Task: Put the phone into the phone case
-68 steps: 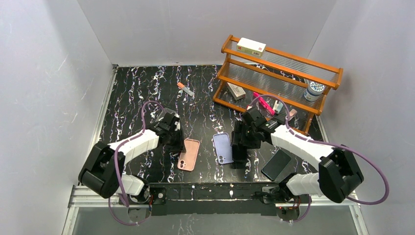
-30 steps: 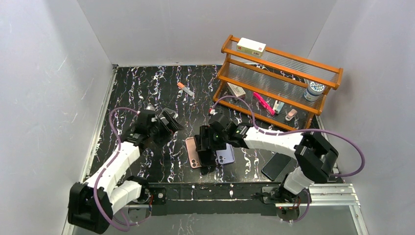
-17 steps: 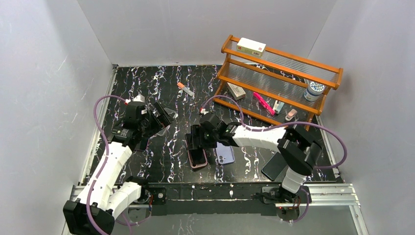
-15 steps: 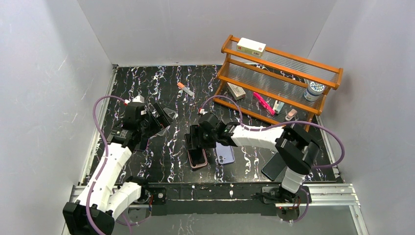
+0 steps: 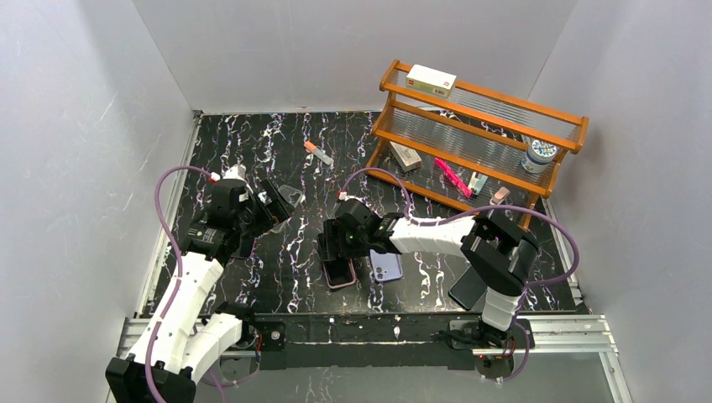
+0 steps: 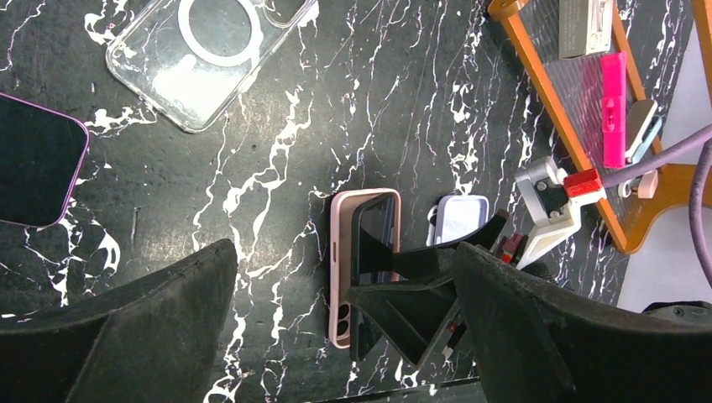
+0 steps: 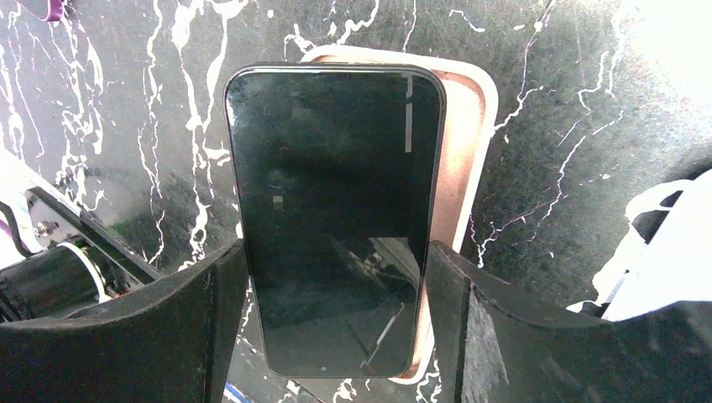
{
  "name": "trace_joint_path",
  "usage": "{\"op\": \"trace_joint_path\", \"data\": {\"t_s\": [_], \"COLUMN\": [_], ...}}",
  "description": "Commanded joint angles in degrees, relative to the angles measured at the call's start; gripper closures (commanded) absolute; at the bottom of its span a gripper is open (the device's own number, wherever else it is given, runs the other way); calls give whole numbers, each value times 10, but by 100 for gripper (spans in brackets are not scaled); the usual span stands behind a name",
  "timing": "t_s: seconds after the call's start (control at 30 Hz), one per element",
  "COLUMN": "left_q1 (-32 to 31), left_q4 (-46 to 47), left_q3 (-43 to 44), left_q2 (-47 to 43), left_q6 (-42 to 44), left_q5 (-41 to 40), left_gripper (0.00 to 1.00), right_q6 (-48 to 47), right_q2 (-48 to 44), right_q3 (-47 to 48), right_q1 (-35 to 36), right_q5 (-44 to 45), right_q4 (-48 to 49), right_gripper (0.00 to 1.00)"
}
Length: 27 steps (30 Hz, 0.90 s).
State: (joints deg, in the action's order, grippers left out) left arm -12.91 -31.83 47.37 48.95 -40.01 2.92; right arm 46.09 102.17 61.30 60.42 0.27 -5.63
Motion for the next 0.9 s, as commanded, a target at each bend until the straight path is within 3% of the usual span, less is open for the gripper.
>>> {"op": "trace_joint_path", "data": {"t_s": [0.0,0.2,0.53,0.6,0.73,0.87], "left_q1": [2,2,2,2,2,2], "left_q4": [-14,-14,-10,-4,12,39], "left_q3": [-10,-18,-37,-42,-54,-79], "left_q2": [-5,-4,7,14,32,42], "left_q6": [15,18,22,22,18,14], "left_q5": [-4,-1,11,24,51,90], "left_gripper": [3,4,6,6,11,20], "right_q6": [-4,5,12,12,15,1], "right_q2": [-3,-11,-31,-36,-44,-63], "right_q3": [21,24,28,28,28,25], "right_q1": [4,7,10,10,10,10], "right_q5": [28,36,40,39,36,47], "right_q4": [9,-10,-33,-36,-43,-54], "right_gripper": [43,27,12,5,4,10]}}
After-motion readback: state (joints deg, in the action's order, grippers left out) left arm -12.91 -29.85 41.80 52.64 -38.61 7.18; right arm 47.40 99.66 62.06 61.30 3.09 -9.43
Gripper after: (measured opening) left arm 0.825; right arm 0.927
